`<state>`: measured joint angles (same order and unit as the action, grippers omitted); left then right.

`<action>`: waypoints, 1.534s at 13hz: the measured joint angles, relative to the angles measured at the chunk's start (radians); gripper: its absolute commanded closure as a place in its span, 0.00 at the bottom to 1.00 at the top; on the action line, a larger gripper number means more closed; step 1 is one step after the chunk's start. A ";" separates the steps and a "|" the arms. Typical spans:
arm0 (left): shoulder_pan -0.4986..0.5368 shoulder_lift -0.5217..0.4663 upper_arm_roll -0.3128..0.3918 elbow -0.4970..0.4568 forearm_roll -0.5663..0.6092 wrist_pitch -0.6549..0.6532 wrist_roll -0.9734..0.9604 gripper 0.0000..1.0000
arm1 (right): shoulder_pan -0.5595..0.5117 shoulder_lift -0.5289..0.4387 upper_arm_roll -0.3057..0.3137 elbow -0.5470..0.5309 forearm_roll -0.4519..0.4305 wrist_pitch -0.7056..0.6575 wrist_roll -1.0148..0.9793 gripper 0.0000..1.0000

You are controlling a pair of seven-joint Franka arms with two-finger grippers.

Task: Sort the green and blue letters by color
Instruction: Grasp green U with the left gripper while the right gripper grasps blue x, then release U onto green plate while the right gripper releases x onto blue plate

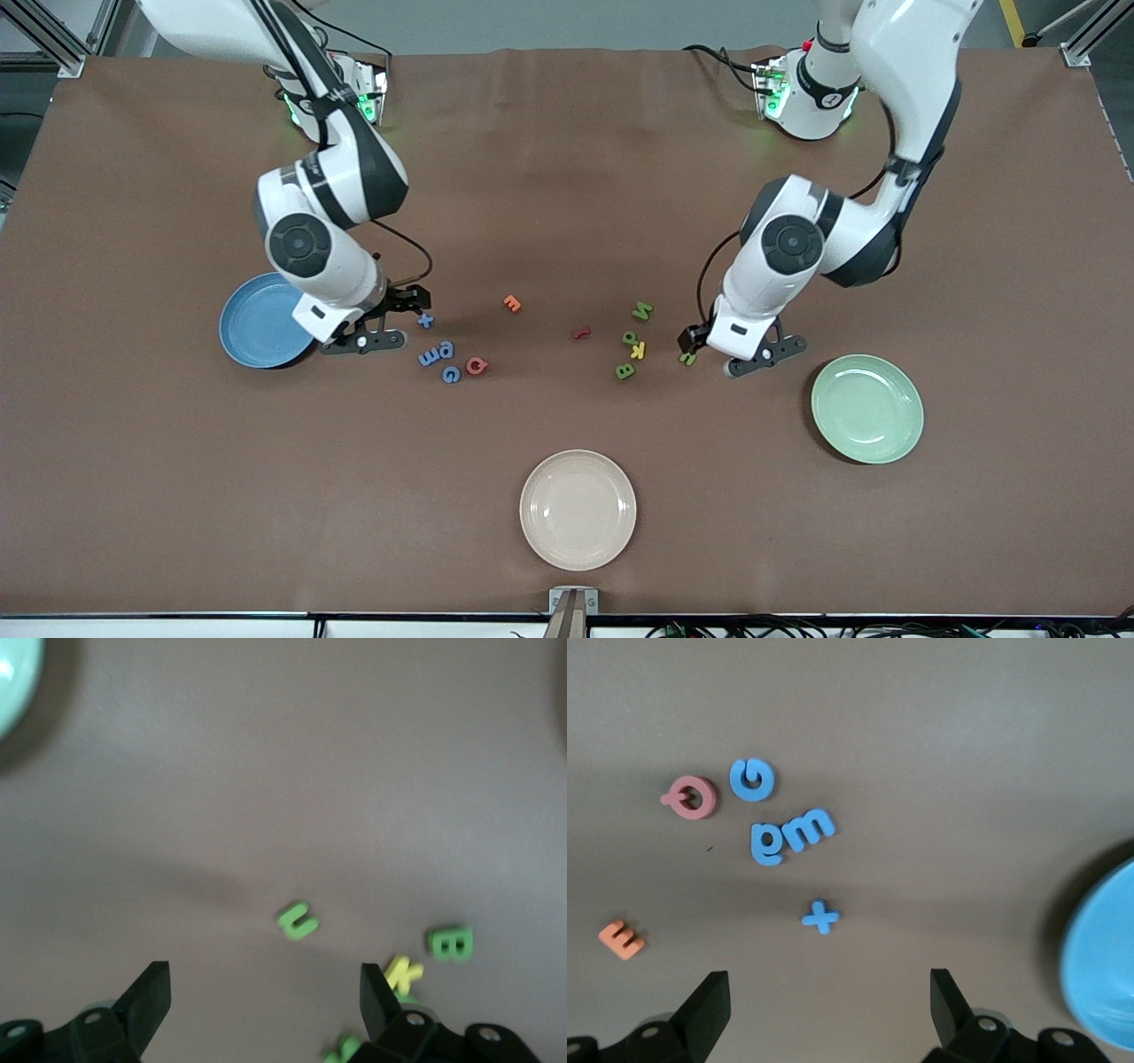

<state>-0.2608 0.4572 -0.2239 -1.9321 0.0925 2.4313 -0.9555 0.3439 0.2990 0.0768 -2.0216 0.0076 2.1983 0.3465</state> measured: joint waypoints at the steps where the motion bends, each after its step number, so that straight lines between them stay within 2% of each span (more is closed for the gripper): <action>1: 0.001 0.038 0.002 0.001 0.006 0.044 -0.074 0.10 | 0.017 0.000 0.000 -0.040 0.000 0.051 0.035 0.01; 3: 0.002 0.095 0.009 0.005 0.008 0.098 -0.201 0.12 | 0.029 0.001 0.000 -0.090 0.000 0.130 0.062 0.01; 7: -0.001 0.137 0.010 0.011 0.009 0.108 -0.323 0.16 | 0.027 0.055 -0.013 -0.135 0.000 0.245 0.064 0.01; 10: -0.023 0.175 0.008 0.037 0.009 0.108 -0.363 0.36 | 0.027 0.128 -0.016 -0.138 0.000 0.336 0.065 0.03; 11: -0.029 0.189 0.008 0.049 0.009 0.109 -0.370 0.44 | 0.027 0.146 -0.016 -0.138 0.000 0.357 0.065 0.08; 13: -0.032 0.198 0.008 0.068 0.009 0.107 -0.377 0.62 | 0.027 0.164 -0.016 -0.138 0.000 0.370 0.065 0.24; 15: -0.031 0.199 0.008 0.071 0.009 0.105 -0.380 0.93 | 0.027 0.164 -0.016 -0.138 0.000 0.367 0.066 0.32; 16: -0.031 0.199 0.008 0.075 0.009 0.105 -0.380 1.00 | 0.027 0.164 -0.016 -0.138 0.000 0.366 0.066 0.35; 20: -0.018 0.194 0.015 0.092 0.009 0.076 -0.378 1.00 | 0.027 0.162 -0.015 -0.144 0.000 0.366 0.067 0.55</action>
<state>-0.2791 0.6508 -0.2086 -1.8400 0.1018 2.5078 -1.3332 0.3708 0.4606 0.0614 -2.1658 0.0077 2.5642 0.4133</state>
